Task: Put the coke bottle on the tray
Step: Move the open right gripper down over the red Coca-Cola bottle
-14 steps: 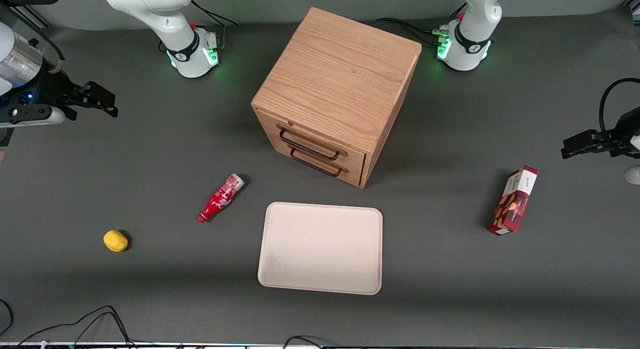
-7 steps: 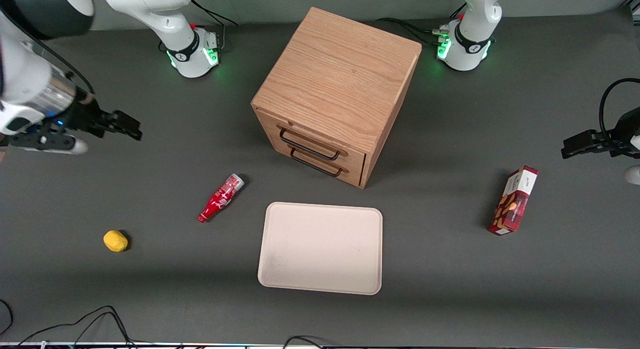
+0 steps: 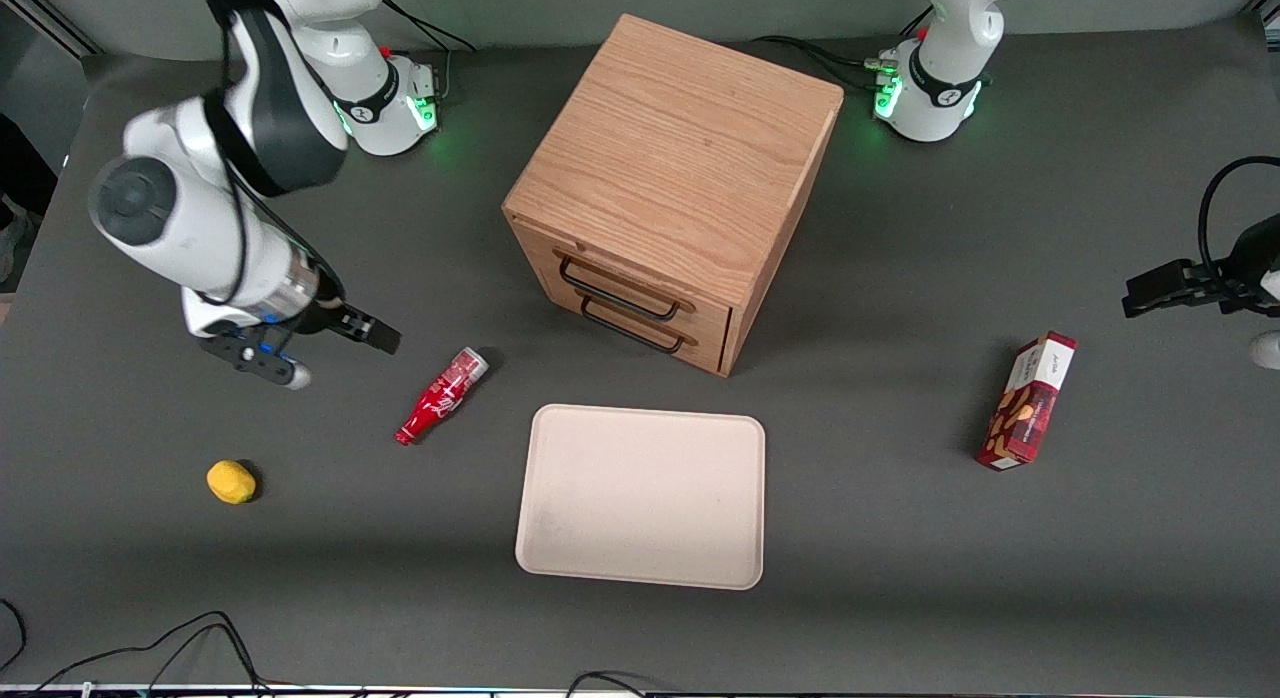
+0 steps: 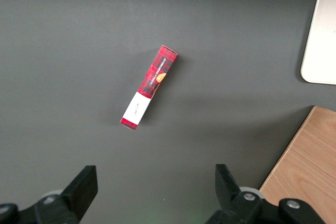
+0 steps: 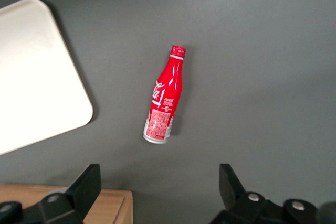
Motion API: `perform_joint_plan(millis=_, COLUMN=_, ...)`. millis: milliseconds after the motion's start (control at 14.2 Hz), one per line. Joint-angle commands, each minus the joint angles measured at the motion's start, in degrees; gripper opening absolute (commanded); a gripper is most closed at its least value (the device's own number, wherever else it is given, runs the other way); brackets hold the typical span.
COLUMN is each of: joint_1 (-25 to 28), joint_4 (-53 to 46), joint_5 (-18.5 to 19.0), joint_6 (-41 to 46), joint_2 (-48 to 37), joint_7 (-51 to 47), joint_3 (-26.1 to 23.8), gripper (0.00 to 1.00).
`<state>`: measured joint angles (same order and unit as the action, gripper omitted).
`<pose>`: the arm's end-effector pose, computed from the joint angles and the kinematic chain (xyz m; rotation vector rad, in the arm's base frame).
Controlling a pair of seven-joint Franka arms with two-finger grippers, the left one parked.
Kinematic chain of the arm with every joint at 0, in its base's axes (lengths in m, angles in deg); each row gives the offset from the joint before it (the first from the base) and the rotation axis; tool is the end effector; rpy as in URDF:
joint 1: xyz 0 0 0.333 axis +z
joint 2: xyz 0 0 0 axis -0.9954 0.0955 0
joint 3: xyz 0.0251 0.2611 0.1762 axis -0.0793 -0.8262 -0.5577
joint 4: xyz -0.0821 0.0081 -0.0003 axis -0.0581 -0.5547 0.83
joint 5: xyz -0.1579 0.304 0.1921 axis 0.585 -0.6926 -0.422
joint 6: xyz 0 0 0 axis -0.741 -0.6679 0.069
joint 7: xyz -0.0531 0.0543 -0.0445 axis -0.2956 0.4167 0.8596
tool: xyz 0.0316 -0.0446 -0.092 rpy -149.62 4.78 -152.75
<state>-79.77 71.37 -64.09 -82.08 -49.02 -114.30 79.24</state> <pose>0.5602 0.1520 0.4140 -3.0215 0.7334 0.0941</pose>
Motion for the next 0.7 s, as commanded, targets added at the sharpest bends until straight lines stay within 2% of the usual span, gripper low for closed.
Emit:
perform_joint_plan(millis=0, joint_1=0.3, joint_4=4.7, joint_5=0.6, joint_6=-7.4, joint_2=3.1, joint_7=-7.6, joint_3=-1.2, gripper=1.00)
perform_joint_plan(millis=140, joint_1=0.2, joint_4=6.3, joint_5=3.0, joint_6=-13.2, joint_2=7.3, joint_7=-10.9, joint_3=-1.2, gripper=1.00)
perform_joint_plan(millis=351, joint_1=0.1, joint_4=6.3, joint_5=3.3, joint_6=-20.5, joint_2=14.3, joint_7=-14.1, joint_3=-1.2, gripper=1.00)
perform_joint_plan(millis=632, joint_1=0.0, joint_4=6.2, joint_5=5.6, joint_6=-26.2, joint_2=19.9, joint_7=-15.2, joint_3=-1.0, gripper=1.00)
